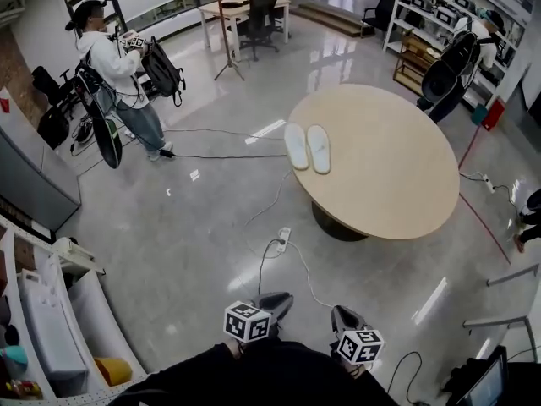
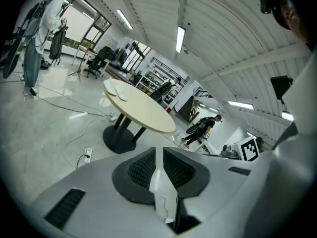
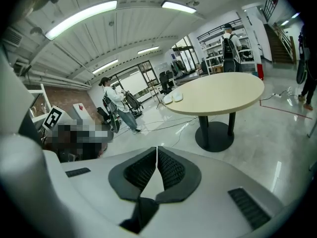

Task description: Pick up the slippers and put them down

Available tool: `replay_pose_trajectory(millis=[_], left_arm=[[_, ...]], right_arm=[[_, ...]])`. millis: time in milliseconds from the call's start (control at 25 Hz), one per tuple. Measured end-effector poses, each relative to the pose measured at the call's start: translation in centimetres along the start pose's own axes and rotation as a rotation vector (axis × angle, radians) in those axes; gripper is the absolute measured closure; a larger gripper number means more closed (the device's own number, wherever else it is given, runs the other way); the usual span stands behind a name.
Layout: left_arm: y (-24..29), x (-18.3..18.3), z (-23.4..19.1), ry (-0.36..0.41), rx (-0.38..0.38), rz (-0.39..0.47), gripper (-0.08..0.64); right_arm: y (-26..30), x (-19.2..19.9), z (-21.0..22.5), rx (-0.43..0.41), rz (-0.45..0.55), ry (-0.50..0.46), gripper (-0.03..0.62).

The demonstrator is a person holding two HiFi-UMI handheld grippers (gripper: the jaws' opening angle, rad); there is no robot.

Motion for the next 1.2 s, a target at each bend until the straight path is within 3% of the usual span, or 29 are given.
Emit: replay_pose_trajectory(millis=[240, 400, 640, 880, 1200], left_arm=[[3.8, -7.4, -4.3, 0.061, 0.097, -0.001, 0.497], [4.9, -9.5, -6.9, 0.069, 0.154, -0.034, 0.497], [7.6, -10.8, -8.9, 0.049, 0.167, -0.075, 0.497], [11.1, -13.3, -8.2, 0.049, 0.115, -0.069, 0.497], [19.3, -19.2, -6.3, 0.062, -0.018, -0.004, 0.497]], right_arm=[[6.1, -6.2, -0.5, 0.037, 0.018, -0.031, 0.574], [8.7, -7.8, -1.5, 0.072, 0.01, -0.022, 0.574], [9.9, -8.9, 0.1, 0.106, -0.004, -0.009, 0.574], [12.2, -11.5, 3.7, 0.043, -0.013, 0.027, 0.574], [15.2, -21.8, 13.0, -0.072, 0.04, -0.027, 0.574]])
Point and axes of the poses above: the fingertips, and each gripper's own axes: y forward along the fingers, z to its right, x out of its underside, the point moved 2 cm from there along -y, backward along the fingers, and after that the axes turned 3 degrees about y, right-handed, at the moved point
